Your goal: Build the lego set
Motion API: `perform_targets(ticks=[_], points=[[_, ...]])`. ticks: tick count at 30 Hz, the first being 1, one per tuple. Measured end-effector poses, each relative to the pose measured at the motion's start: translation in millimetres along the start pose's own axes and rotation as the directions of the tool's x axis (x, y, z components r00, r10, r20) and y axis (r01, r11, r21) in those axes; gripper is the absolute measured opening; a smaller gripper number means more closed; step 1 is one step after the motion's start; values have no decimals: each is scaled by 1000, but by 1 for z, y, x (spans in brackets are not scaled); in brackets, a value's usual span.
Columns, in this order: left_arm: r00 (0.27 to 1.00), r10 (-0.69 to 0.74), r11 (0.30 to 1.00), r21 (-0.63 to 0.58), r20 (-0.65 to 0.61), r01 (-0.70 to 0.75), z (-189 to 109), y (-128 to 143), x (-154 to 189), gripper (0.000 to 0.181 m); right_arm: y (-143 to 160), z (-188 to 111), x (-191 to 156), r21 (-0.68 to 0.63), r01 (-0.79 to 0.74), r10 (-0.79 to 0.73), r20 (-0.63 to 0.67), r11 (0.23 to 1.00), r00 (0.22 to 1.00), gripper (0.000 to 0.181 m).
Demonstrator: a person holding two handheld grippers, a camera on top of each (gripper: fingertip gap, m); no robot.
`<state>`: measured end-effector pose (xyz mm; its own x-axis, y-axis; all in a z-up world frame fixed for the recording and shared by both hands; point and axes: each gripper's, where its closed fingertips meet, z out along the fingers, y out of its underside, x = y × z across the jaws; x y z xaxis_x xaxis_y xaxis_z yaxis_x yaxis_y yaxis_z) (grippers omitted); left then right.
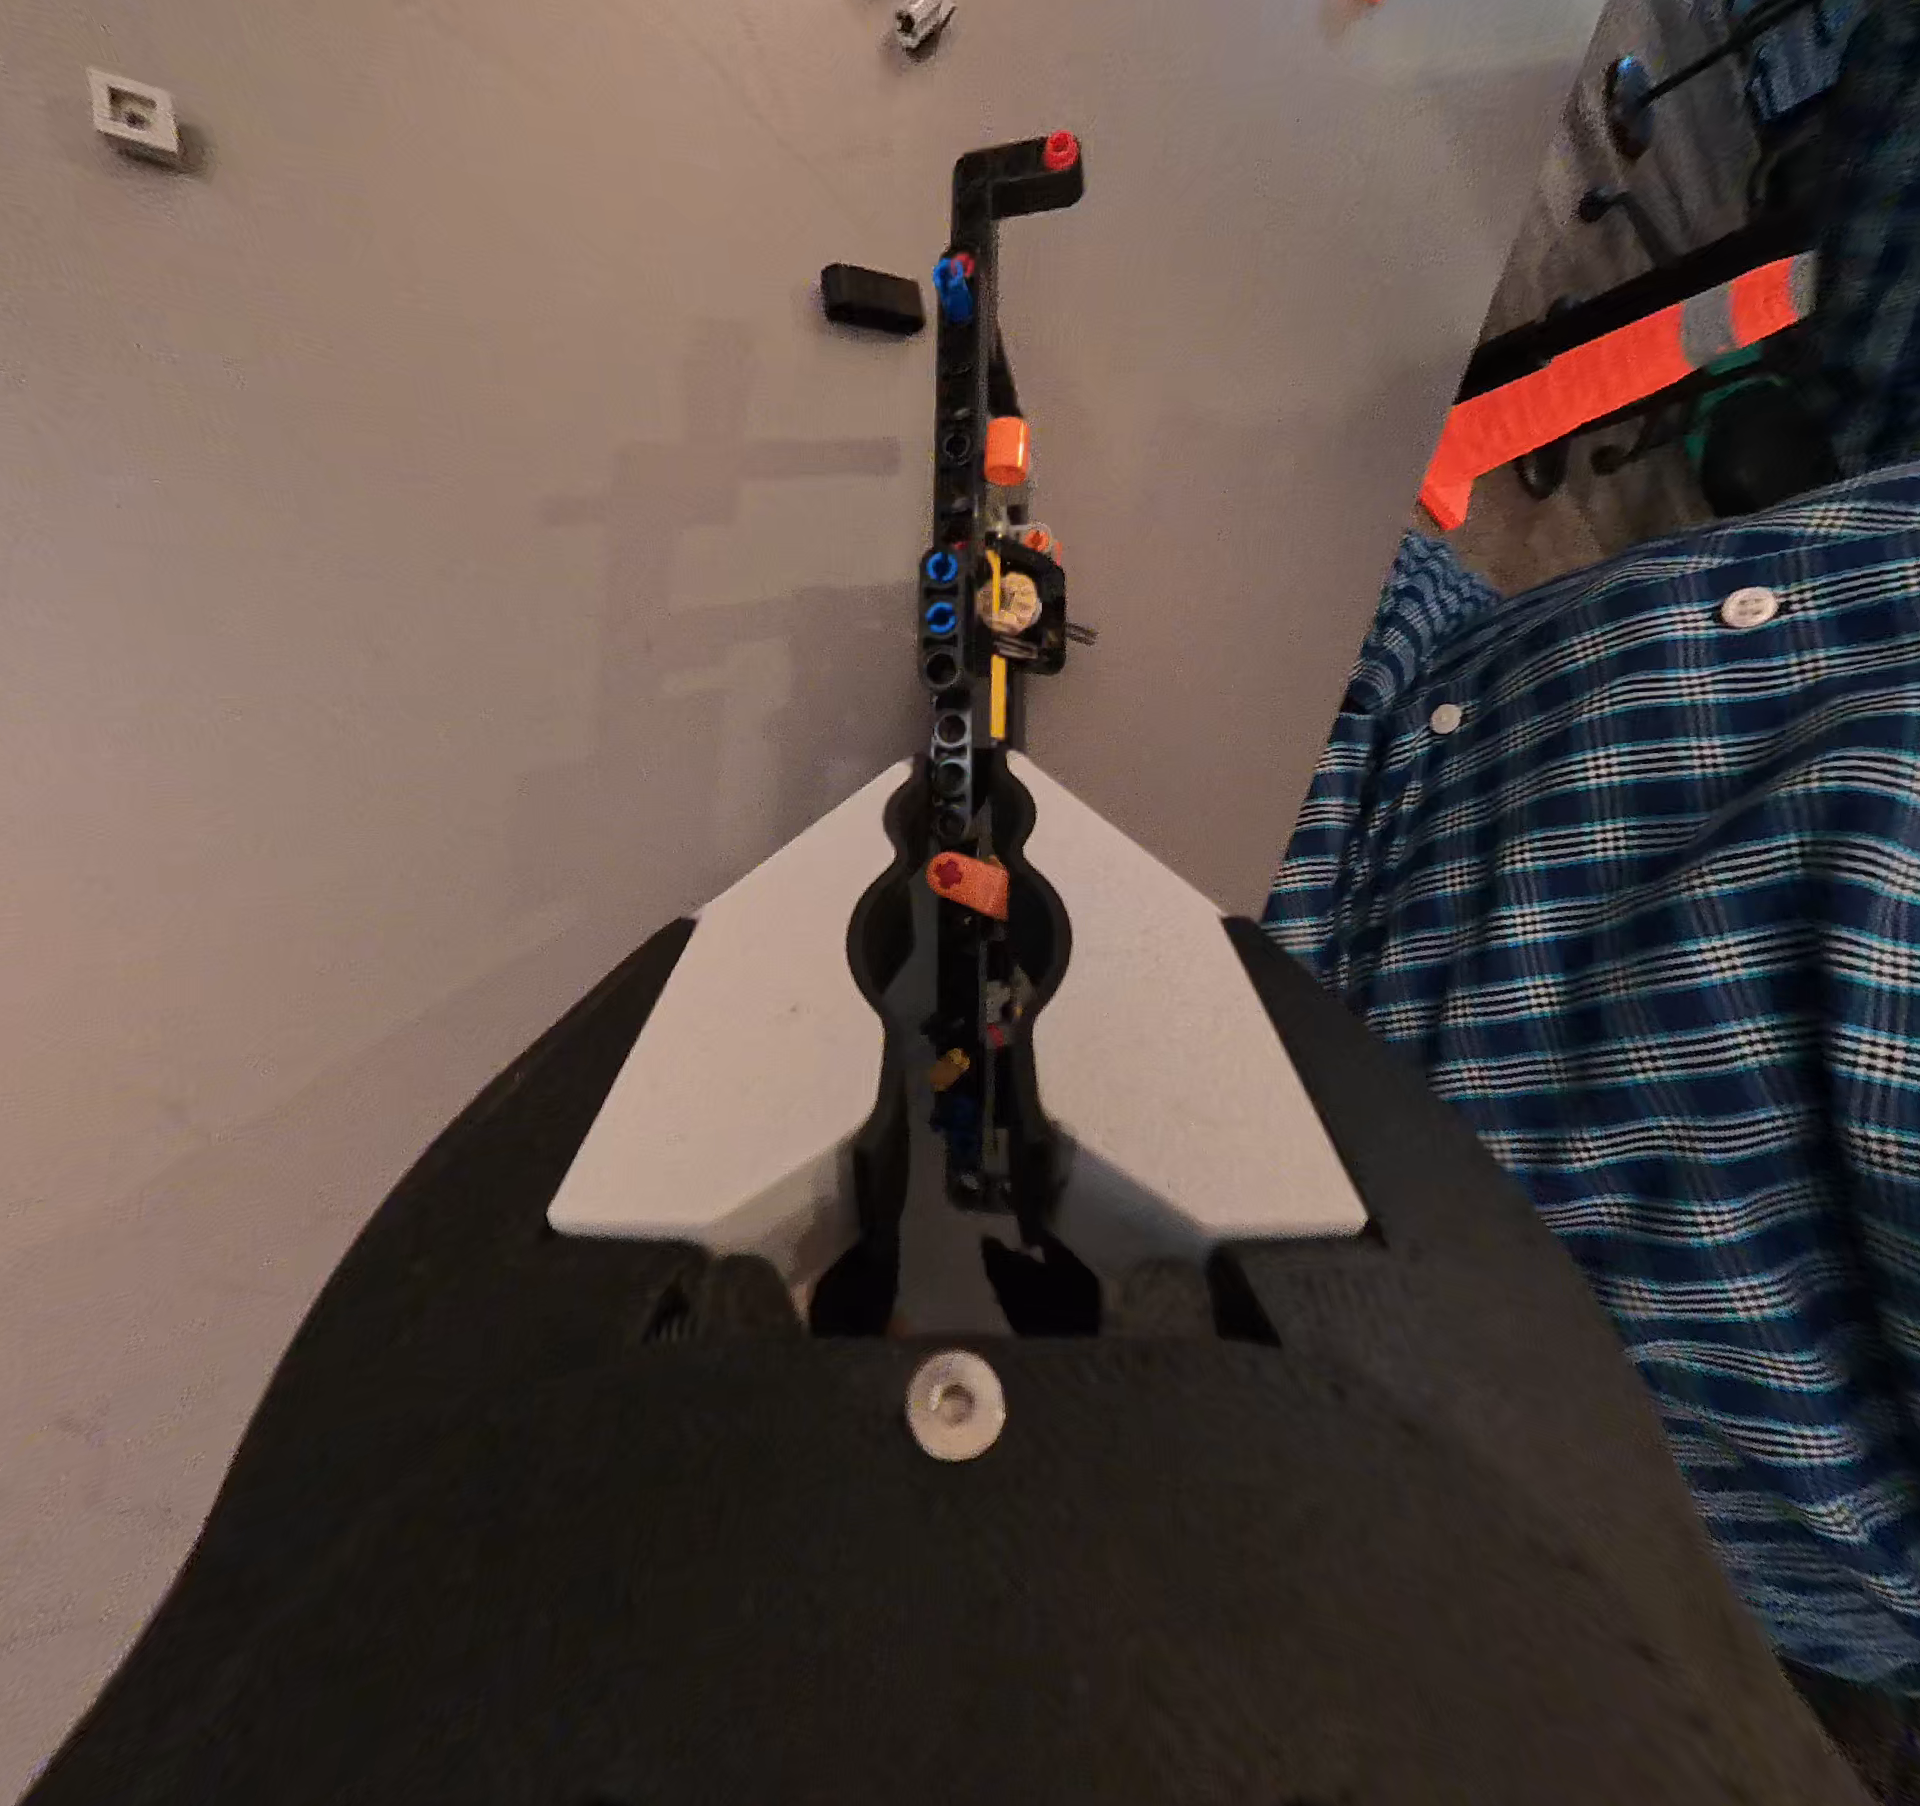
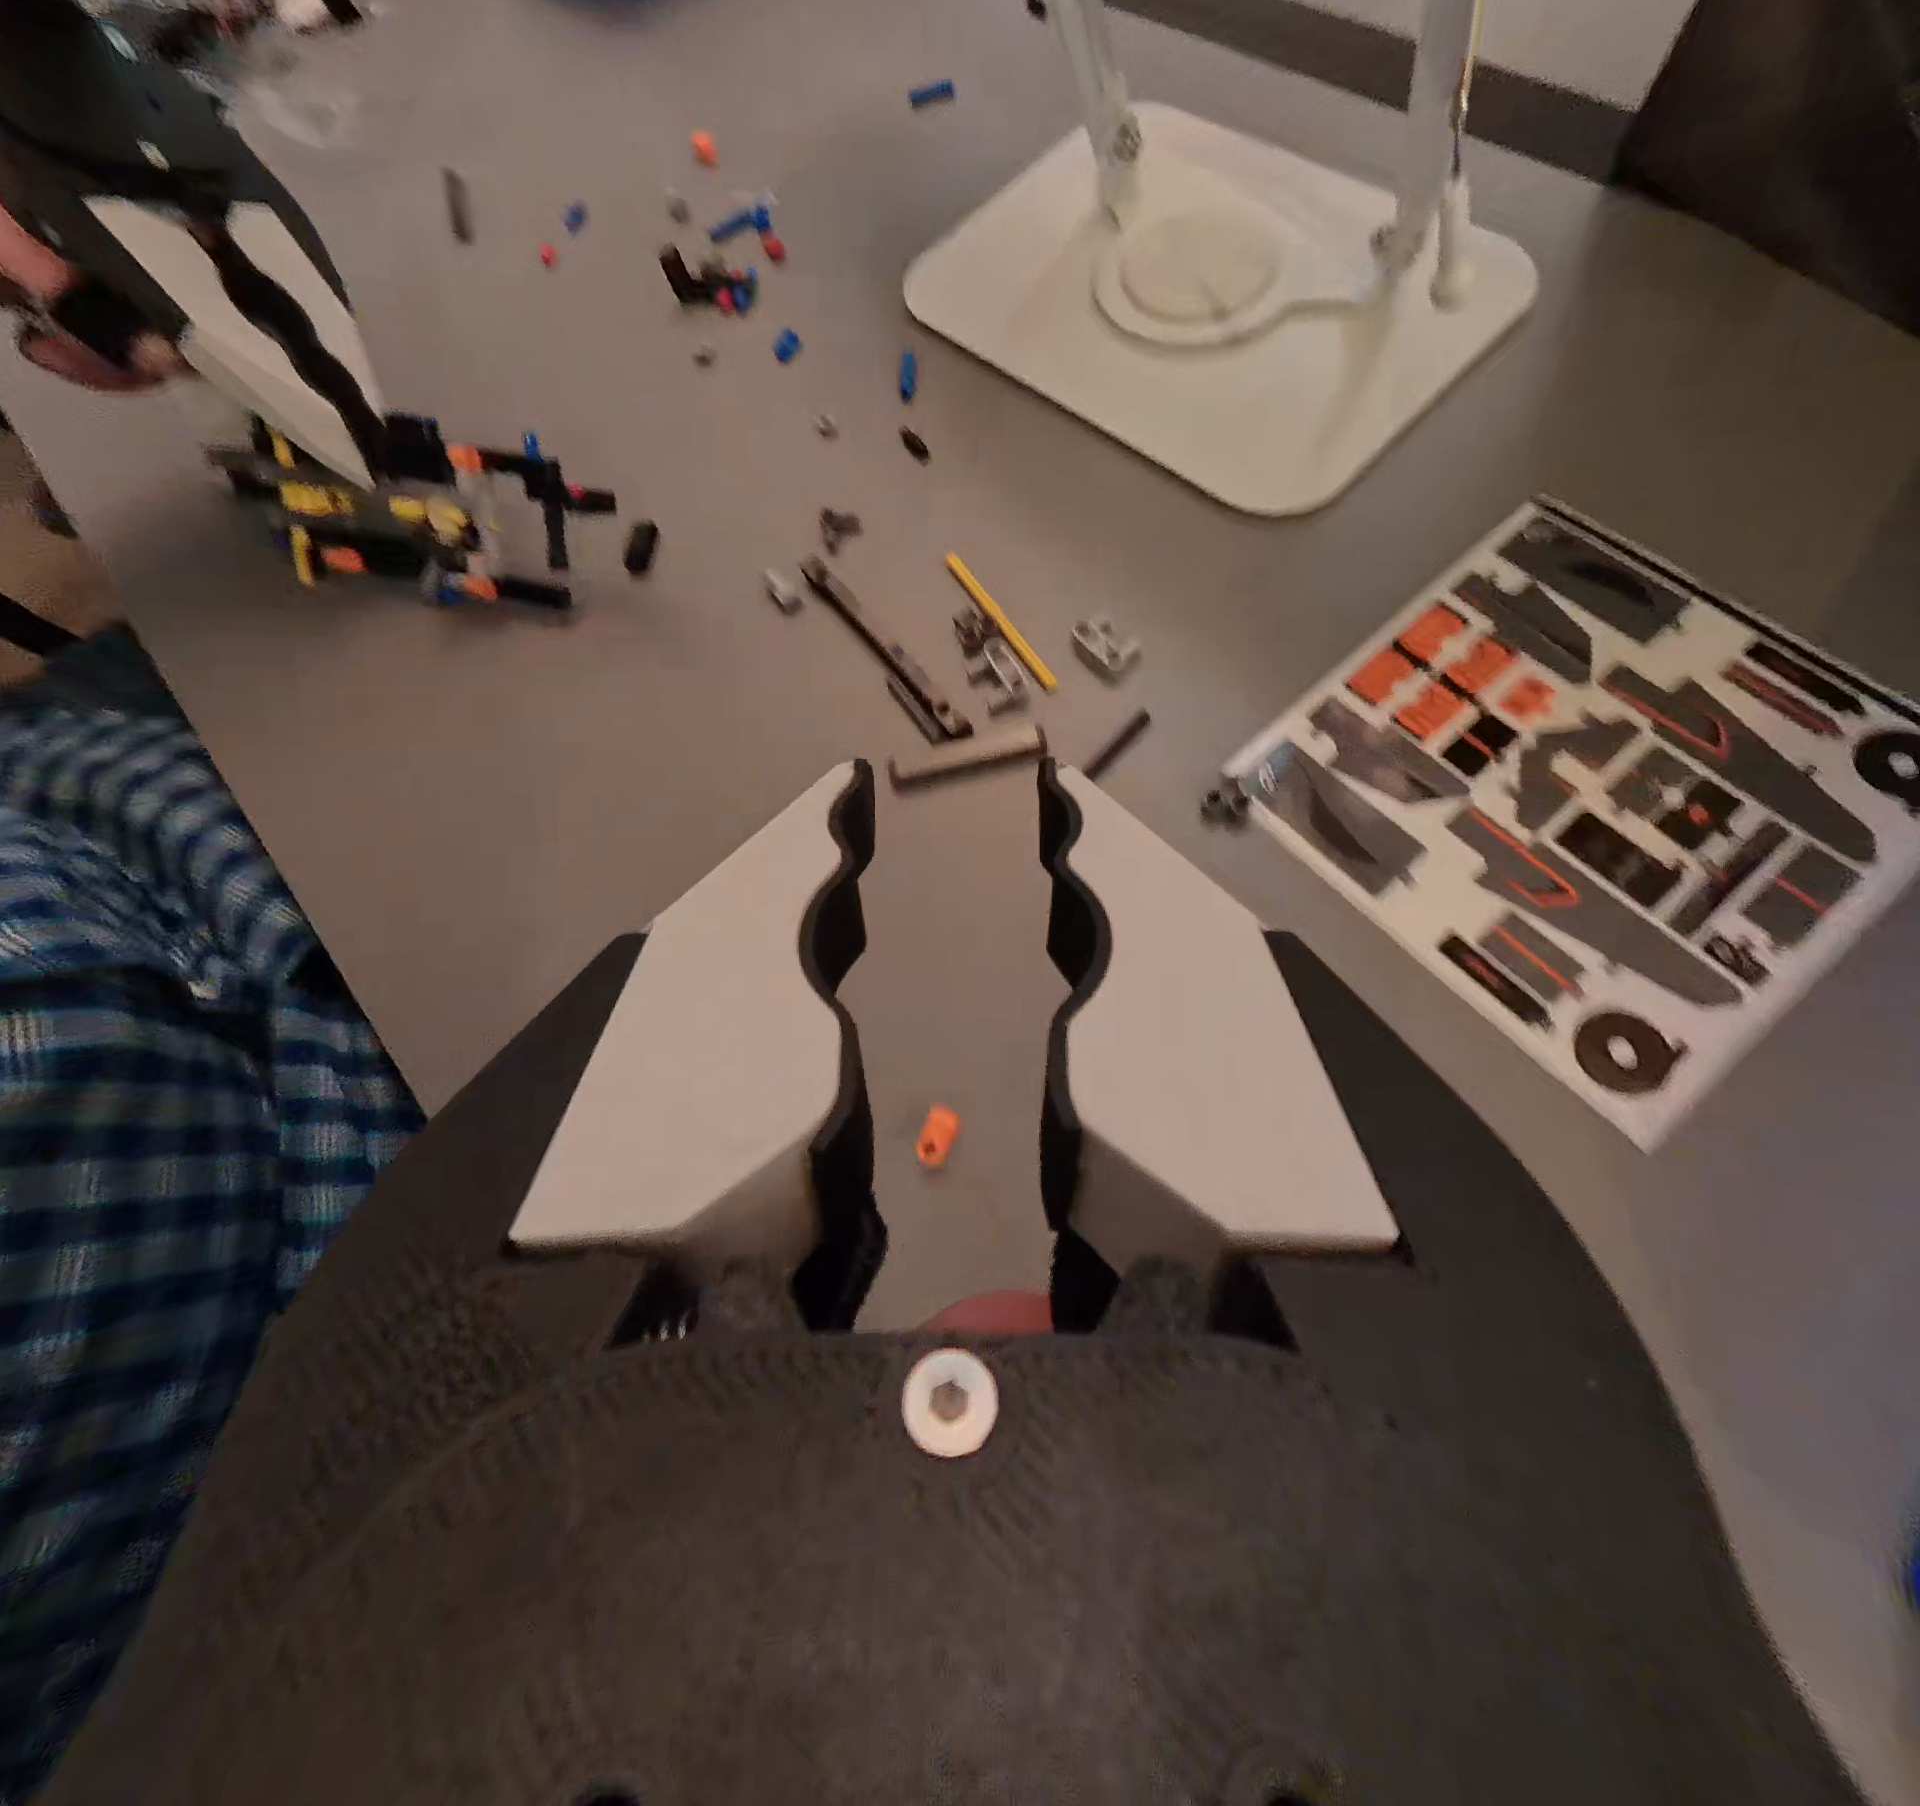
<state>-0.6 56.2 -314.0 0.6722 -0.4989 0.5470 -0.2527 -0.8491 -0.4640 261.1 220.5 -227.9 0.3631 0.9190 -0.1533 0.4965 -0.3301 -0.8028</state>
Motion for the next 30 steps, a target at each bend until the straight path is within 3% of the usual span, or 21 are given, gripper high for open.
perform_targets(ticks=[8,12,17,22,30], points=[[998,24,1000,18,51,-25,2,-2,-17,24,55,-15,7,-96,9,-14,-53,995,998,30],[993,55,995,80,107,-64,-6,-12,-21,35,53,-11,-3,-71,36,-39,-35,997,999,29],[968,113,970,184,223,-156,-38,-19,-19,46,42,-7,-12,-57,114,-116,-30,992,993,30],[919,198,958,131,341,-255,-51,6,-7,63,32,6,-34,-54,213,-213,17,976,977,33],[850,300,942,5,434,-335,-35,55,7,71,24,37,-82,-58,342,-331,142,938,933,34]])
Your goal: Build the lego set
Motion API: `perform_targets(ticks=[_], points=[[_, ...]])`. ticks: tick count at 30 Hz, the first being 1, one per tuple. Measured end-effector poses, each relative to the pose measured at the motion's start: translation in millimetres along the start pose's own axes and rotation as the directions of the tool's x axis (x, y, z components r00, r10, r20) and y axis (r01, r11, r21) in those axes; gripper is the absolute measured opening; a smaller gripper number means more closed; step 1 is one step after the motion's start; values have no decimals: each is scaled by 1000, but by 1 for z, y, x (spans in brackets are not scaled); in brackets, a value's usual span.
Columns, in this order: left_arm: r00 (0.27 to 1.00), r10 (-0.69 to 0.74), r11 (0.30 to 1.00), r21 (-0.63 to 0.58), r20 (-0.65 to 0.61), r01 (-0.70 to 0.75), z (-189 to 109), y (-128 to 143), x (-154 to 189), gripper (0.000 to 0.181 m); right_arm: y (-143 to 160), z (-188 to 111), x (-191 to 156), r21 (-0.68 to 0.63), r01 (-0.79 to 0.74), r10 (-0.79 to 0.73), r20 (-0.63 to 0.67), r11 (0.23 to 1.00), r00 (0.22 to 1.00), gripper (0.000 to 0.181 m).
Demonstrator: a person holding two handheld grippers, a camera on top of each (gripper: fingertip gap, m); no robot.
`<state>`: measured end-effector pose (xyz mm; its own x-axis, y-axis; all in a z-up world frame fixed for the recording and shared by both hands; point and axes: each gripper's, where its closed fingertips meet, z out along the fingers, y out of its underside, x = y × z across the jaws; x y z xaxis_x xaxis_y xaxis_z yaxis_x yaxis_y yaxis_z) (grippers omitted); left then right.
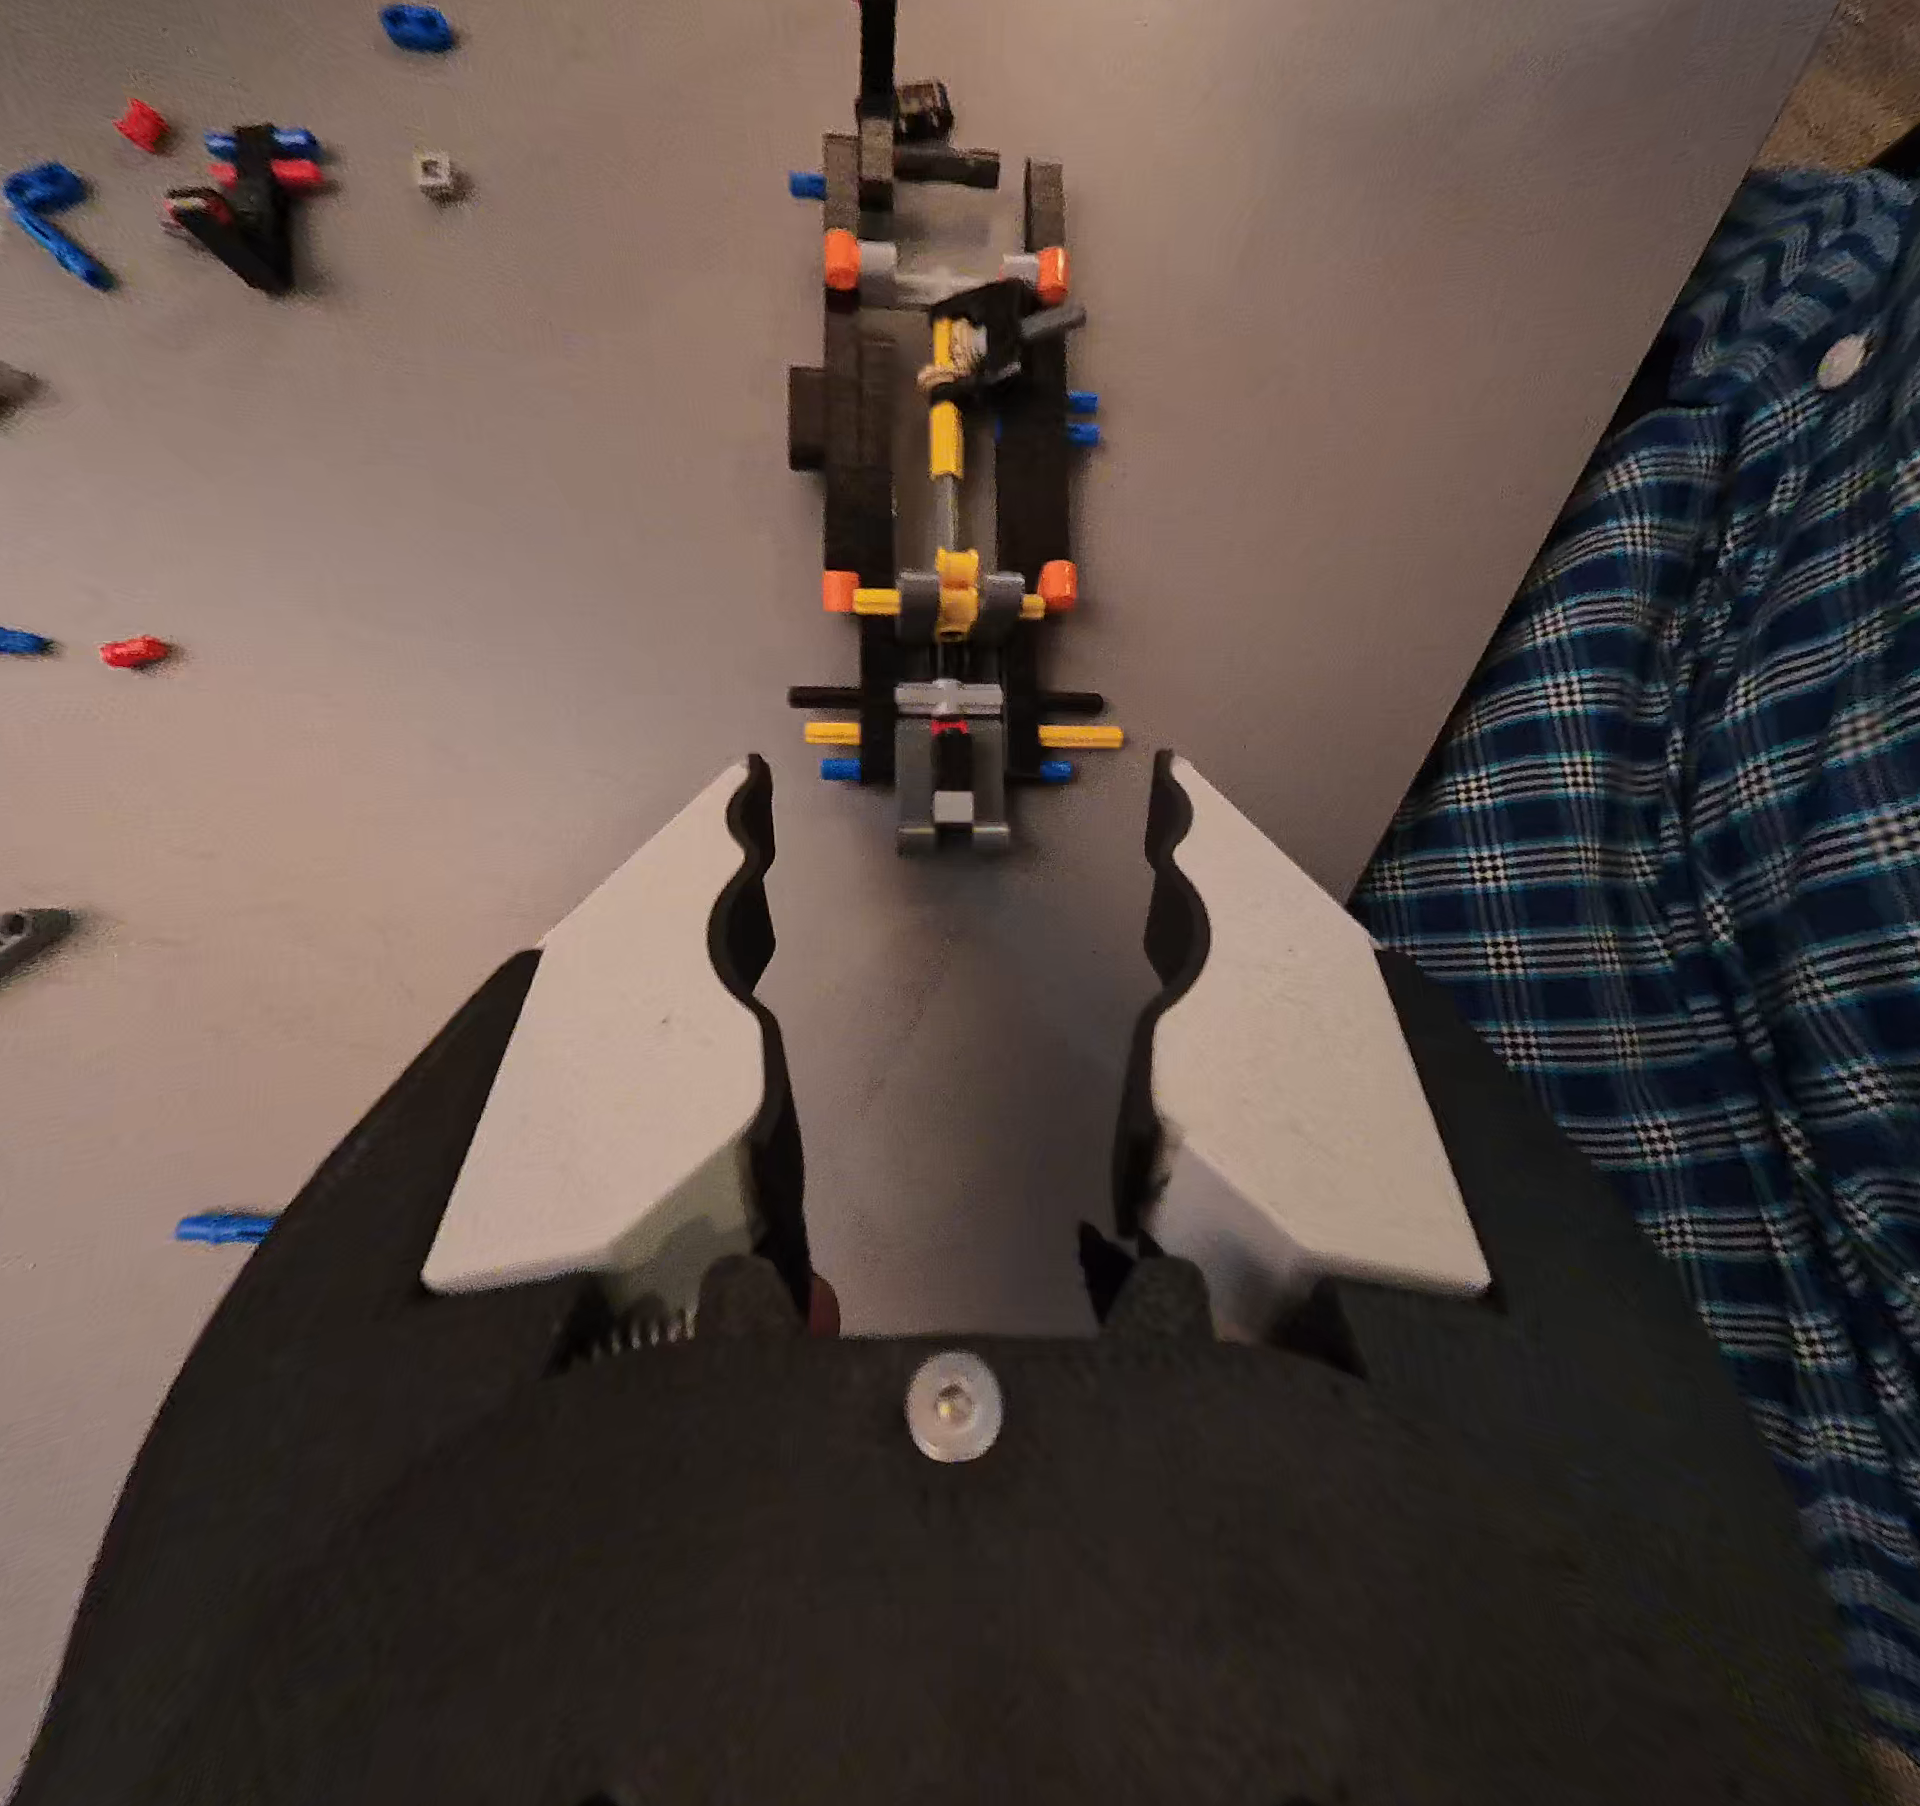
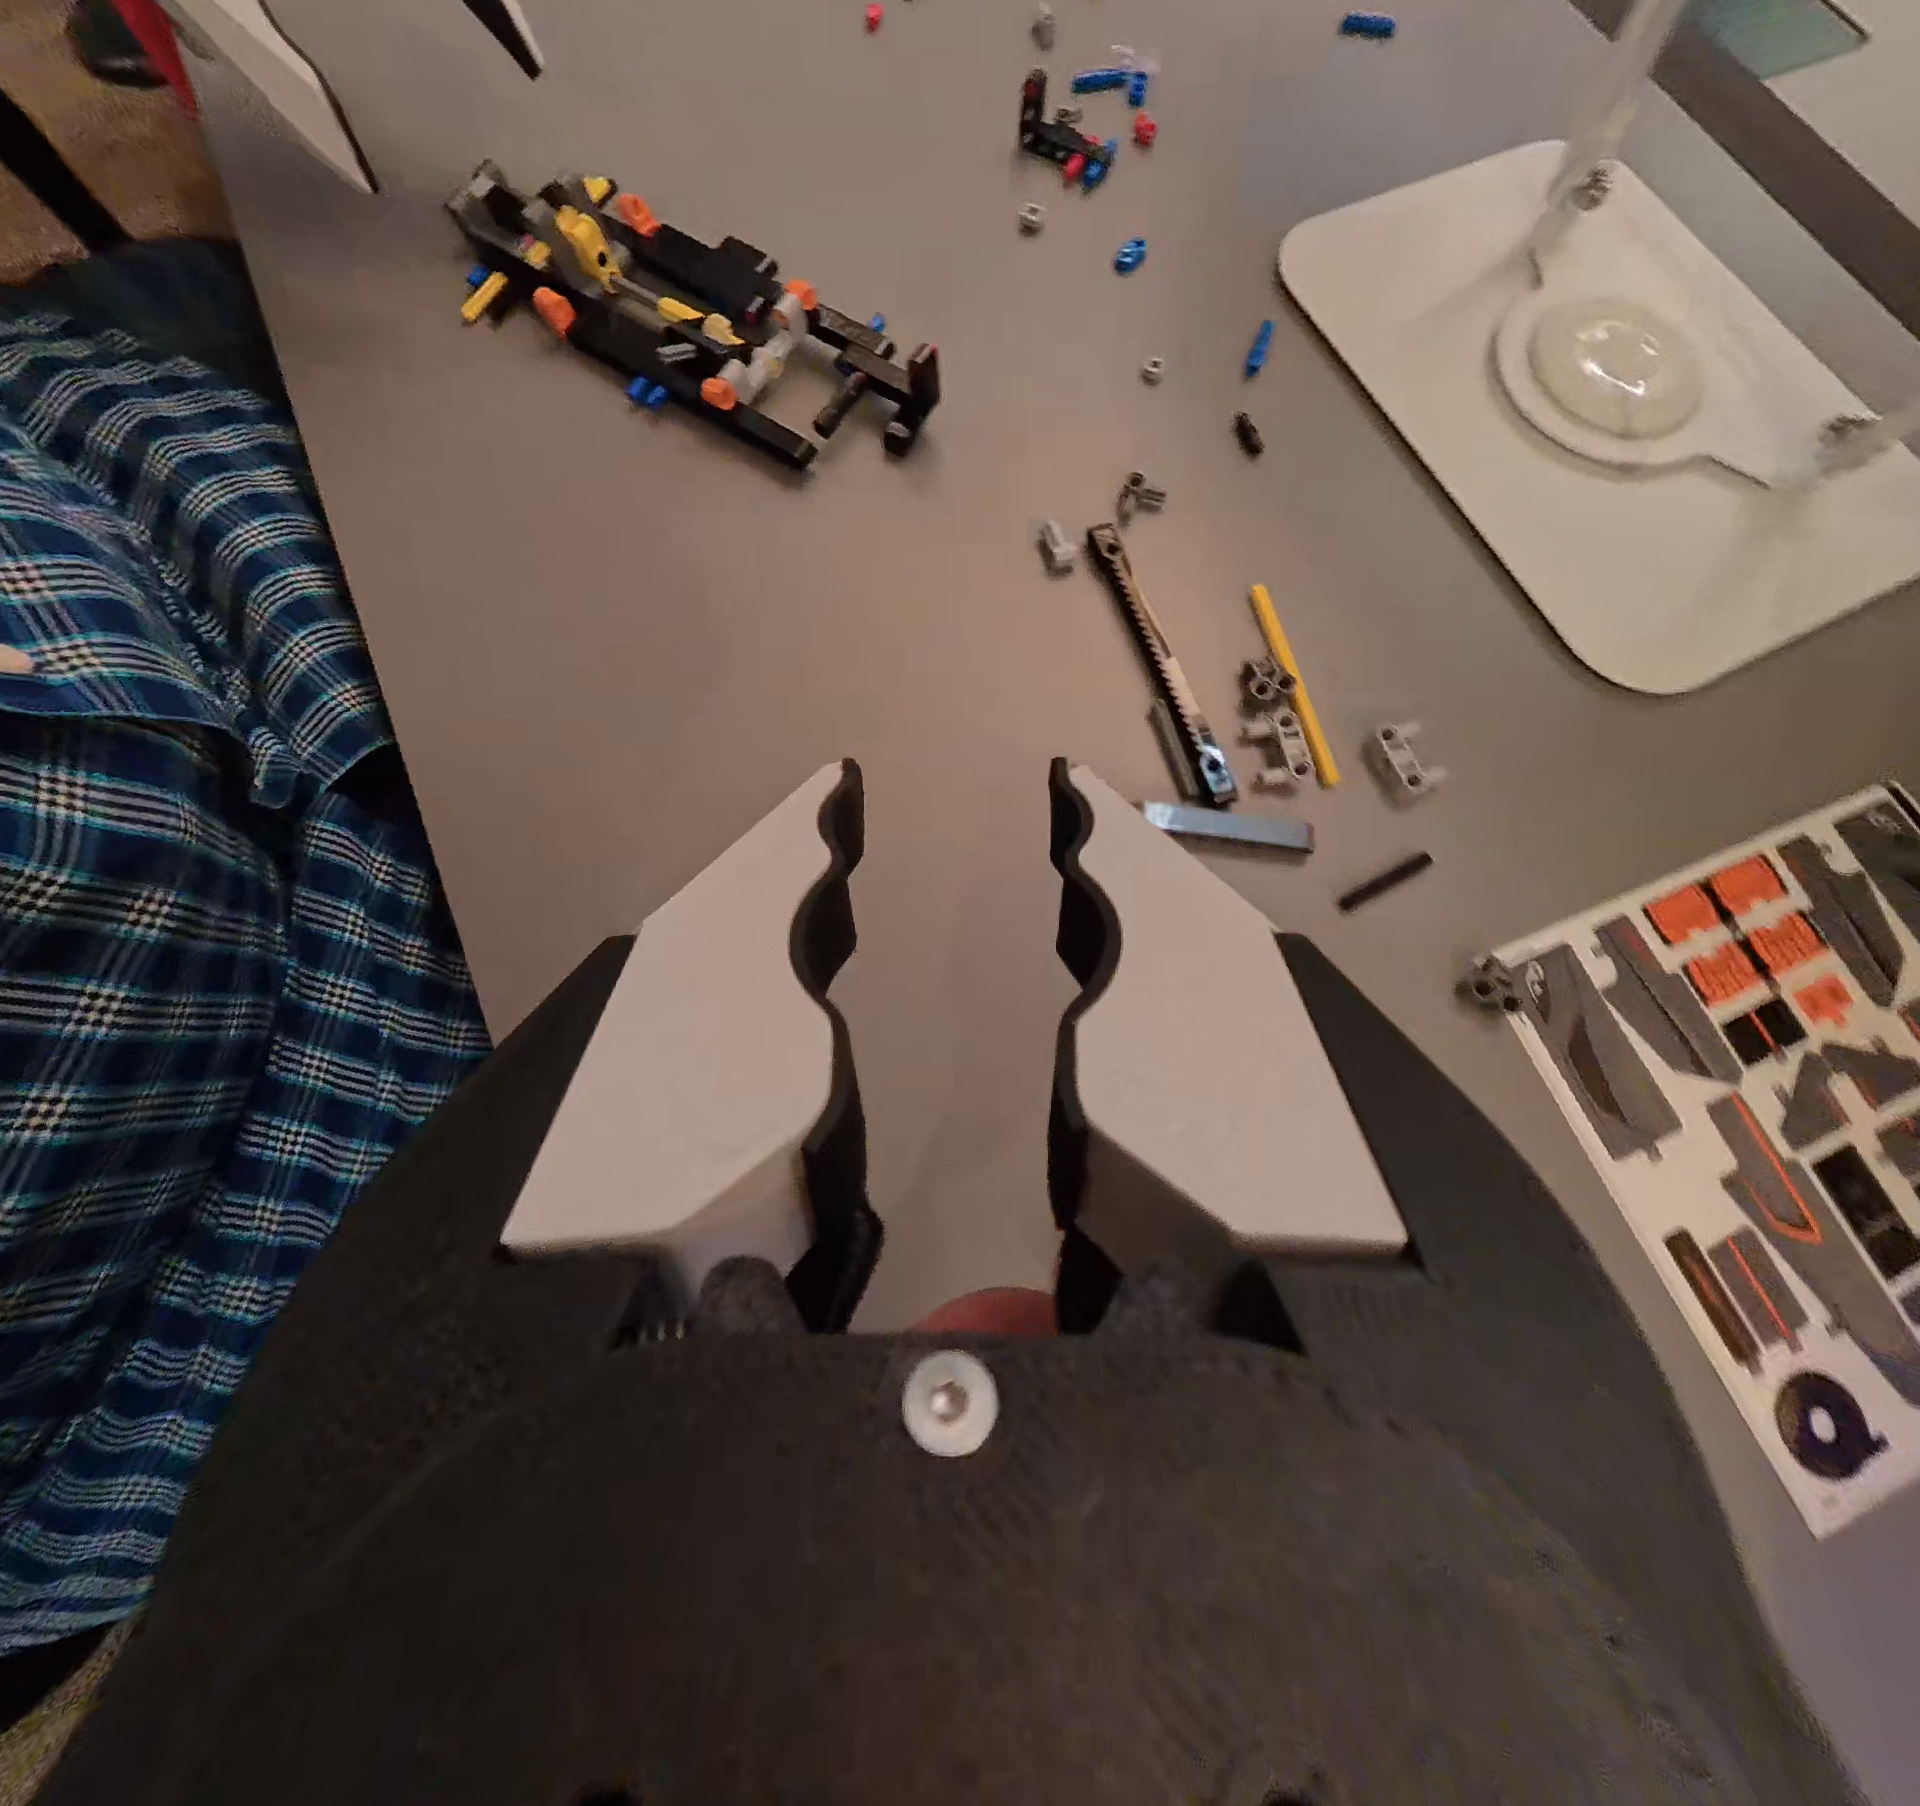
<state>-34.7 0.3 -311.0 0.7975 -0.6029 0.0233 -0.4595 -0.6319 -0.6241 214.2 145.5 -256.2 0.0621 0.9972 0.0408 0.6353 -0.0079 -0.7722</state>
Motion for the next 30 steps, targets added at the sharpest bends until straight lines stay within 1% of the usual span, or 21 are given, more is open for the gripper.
perform_targets(ticks=[6,9,14,16,23,30], points=[[994,75,997,-42,84,-72,13,16,-2,66,-17,20,-27,-5,67,-66,72,998,995,34],[987,116,991,-75,112,-108,18,23,-7,56,-23,27,-37,2,78,-78,96,997,992,33],[983,142,989,-58,113,-136,21,22,-8,30,-24,42,-52,-14,109,-107,133,994,985,33],[981,150,988,-56,120,-144,21,23,-9,24,-25,47,-56,-19,127,-123,144,992,982,33],[978,168,985,-47,121,-163,19,24,-10,24,-30,62,-66,-21,162,-156,183,987,971,33],[982,167,986,-44,94,-163,15,28,-13,24,-36,74,-71,-13,180,-174,200,984,964,35]])
